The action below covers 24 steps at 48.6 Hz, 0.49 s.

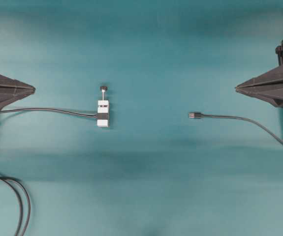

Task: Insert the USB cable into the female connector supported by the left arm.
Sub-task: 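Move both grippers inward toward the white clamp and the USB plug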

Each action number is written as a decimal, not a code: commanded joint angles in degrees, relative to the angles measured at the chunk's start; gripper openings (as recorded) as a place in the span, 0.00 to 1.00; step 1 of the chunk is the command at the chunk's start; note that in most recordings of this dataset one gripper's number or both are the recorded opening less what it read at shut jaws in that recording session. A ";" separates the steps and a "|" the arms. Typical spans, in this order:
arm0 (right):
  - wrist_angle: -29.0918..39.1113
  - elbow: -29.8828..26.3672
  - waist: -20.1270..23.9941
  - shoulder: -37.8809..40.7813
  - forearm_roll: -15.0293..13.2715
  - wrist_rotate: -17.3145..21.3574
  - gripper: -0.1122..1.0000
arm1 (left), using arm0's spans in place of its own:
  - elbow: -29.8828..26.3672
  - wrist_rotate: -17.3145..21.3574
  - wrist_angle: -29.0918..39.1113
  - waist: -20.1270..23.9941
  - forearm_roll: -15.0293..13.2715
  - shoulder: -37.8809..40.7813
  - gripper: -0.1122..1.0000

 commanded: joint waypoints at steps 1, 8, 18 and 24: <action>-0.35 -0.53 0.09 0.53 -0.26 -0.09 0.10 | -1.85 -0.97 0.53 -0.88 -0.97 0.62 0.11; 1.67 1.05 0.44 0.53 -0.44 0.44 0.10 | -2.55 -1.05 3.43 -0.88 -0.97 0.97 0.10; 2.37 0.09 0.79 2.02 -0.44 0.44 0.10 | -5.36 -0.88 11.95 -0.88 -1.23 5.45 0.10; 2.37 -0.62 0.70 6.33 -0.44 0.62 0.10 | -6.94 -0.44 15.91 -0.79 -1.23 10.63 0.10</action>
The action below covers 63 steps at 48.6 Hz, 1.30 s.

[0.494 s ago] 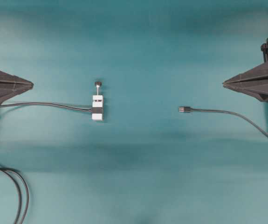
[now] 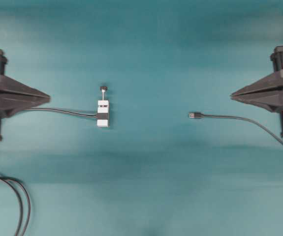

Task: Insert the USB cable into the female connector supported by the left arm.
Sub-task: 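Move both grippers inward toward the white clamp and the USB plug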

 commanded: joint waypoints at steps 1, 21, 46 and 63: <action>-0.26 -1.76 -0.18 3.43 -0.09 0.09 0.10 | -2.29 -0.35 1.49 0.18 -0.09 3.43 0.10; -0.26 -2.02 -2.29 16.00 -0.09 0.35 0.10 | 1.41 0.09 1.05 1.58 -0.09 10.72 0.32; -1.49 -1.76 -3.60 27.16 -0.09 2.29 0.33 | 8.79 1.85 -7.73 2.46 0.18 14.85 0.87; -12.48 1.14 -5.19 40.17 -0.09 3.43 0.66 | 8.26 5.27 -15.03 2.37 0.26 26.10 0.86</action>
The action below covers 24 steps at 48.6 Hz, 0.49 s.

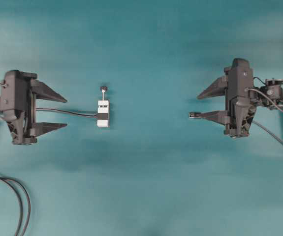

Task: Insert the USB cable into the female connector supported by the left arm.
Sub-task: 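Move both grippers inward toward the white clamp and the USB plug, then lower the open right gripper around the USB-A plug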

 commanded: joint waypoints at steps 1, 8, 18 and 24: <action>-3.78 0.26 -0.09 2.29 -0.18 1.05 0.65 | -1.14 1.76 -3.34 0.09 0.18 1.32 0.86; -8.96 1.58 -0.09 4.48 -0.09 4.39 0.65 | -0.53 2.64 -6.94 0.09 0.18 2.64 0.86; -9.67 2.11 -0.09 4.75 -0.18 5.10 0.65 | -0.18 2.64 -8.17 0.18 0.18 2.81 0.86; -9.67 1.85 0.00 6.15 -0.09 5.27 0.65 | 0.09 2.64 -9.49 0.35 0.09 2.81 0.86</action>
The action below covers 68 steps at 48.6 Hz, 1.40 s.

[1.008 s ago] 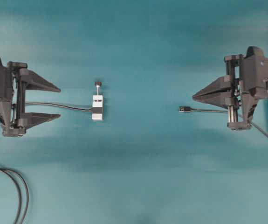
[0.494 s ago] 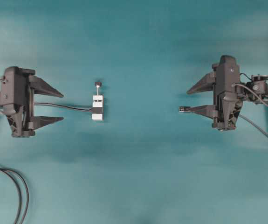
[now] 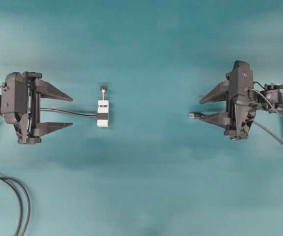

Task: Insert the USB cable into the female connector supported by the left arm.
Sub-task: 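Lower the open right gripper around the USB-A plug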

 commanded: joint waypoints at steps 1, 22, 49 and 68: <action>-0.70 -0.62 0.09 0.79 -0.09 0.18 0.65 | -0.35 0.79 -1.41 0.26 0.09 -0.18 0.86; -3.87 -0.88 0.18 5.89 -0.09 0.88 0.64 | 0.62 0.70 -4.39 0.35 0.00 3.08 0.86; -4.04 -0.79 1.14 5.98 -0.09 0.97 0.52 | 0.18 0.70 -6.33 0.97 0.00 4.31 0.86; -4.04 -1.67 2.02 9.32 -0.09 1.85 0.52 | -0.18 0.79 -6.50 1.76 0.09 4.39 0.86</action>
